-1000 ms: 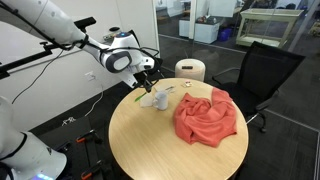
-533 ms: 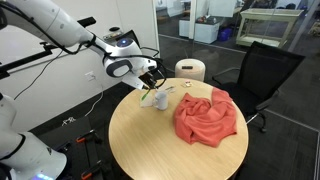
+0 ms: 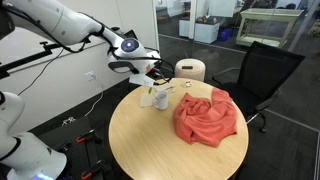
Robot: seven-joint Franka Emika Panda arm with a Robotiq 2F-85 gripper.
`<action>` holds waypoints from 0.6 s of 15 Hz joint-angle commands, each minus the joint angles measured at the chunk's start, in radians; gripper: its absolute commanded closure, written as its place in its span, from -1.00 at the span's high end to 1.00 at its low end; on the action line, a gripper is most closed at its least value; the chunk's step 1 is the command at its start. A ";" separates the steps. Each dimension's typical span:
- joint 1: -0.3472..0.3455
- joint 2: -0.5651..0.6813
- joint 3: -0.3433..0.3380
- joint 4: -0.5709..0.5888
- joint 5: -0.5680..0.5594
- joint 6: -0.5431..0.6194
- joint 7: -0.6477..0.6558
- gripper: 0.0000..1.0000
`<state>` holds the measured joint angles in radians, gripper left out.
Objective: Put the pen in the mug
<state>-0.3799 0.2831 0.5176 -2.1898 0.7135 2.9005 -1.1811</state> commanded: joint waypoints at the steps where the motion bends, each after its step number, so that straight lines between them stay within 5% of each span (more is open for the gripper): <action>1: -0.122 0.049 0.099 0.067 0.123 -0.059 -0.264 -0.94; 9: -0.279 0.157 0.211 0.127 0.228 -0.185 -0.769 -0.94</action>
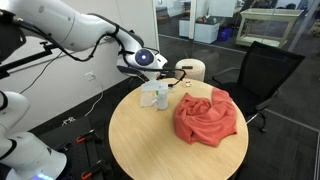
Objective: Put the pen in the mug
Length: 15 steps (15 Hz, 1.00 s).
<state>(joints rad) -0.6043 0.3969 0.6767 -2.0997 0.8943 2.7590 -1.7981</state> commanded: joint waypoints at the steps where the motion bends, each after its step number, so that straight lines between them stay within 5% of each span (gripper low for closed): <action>1: -0.071 0.057 0.067 0.045 0.061 -0.057 -0.204 -0.94; 2: 0.006 0.041 -0.020 0.063 0.151 -0.111 -0.299 -0.94; 7: 0.175 0.025 -0.252 0.107 0.347 -0.349 -0.557 -0.94; 11: 0.324 0.049 -0.444 0.159 0.401 -0.511 -0.643 -0.94; 15: 0.404 0.076 -0.547 0.212 0.407 -0.616 -0.662 -0.94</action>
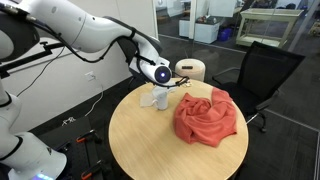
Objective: Put the pen in the mug
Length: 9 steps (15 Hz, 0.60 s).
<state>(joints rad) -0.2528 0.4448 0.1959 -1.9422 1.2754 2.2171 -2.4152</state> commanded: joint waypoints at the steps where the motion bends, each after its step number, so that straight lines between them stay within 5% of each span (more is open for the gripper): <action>1: 0.063 0.037 -0.081 0.067 0.028 -0.092 -0.046 -0.94; 6: 0.103 0.052 -0.134 0.083 0.019 -0.129 -0.036 -0.94; 7: 0.105 0.061 -0.139 0.090 0.018 -0.132 -0.036 -0.76; 9: 0.112 0.066 -0.149 0.089 0.016 -0.130 -0.035 -0.76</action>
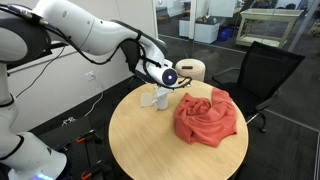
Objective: Put the pen in the mug
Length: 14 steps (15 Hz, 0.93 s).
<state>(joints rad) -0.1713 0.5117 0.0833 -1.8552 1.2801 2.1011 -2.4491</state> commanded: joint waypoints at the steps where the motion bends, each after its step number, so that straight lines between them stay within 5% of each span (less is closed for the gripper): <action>1: 0.031 -0.001 -0.036 0.002 0.011 -0.014 -0.001 -0.76; 2: 0.032 -0.001 -0.036 0.002 0.011 -0.014 -0.001 -0.94; 14: 0.027 0.066 -0.038 0.045 0.029 -0.051 -0.043 -0.94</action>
<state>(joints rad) -0.1512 0.5511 0.0622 -1.8464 1.2820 2.0920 -2.4506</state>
